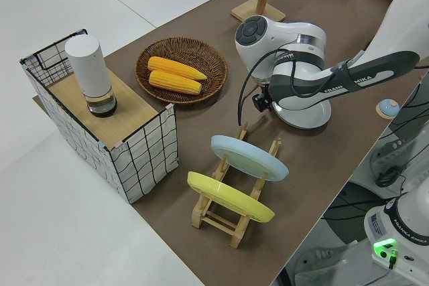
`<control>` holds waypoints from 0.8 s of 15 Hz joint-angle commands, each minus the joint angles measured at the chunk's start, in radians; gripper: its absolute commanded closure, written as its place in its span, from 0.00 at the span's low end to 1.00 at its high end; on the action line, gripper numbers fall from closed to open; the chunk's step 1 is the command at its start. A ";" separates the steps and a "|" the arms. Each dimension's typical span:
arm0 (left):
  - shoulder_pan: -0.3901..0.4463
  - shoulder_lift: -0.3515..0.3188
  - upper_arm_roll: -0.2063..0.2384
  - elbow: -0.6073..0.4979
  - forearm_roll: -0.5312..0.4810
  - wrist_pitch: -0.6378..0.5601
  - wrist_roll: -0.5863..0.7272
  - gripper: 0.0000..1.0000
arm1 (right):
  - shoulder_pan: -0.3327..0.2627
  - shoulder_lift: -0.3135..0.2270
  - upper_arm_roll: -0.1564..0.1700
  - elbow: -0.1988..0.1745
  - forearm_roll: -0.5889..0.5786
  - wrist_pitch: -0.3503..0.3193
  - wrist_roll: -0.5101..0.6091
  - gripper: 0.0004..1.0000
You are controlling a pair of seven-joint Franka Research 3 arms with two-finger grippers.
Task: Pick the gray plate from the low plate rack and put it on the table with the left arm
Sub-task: 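Lower the gray plate flat onto the table and open the left gripper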
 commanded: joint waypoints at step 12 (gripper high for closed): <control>-0.012 -0.105 -0.053 0.476 0.380 -0.372 -0.511 0.00 | -0.022 0.010 0.021 0.020 -0.003 -0.016 0.013 0.02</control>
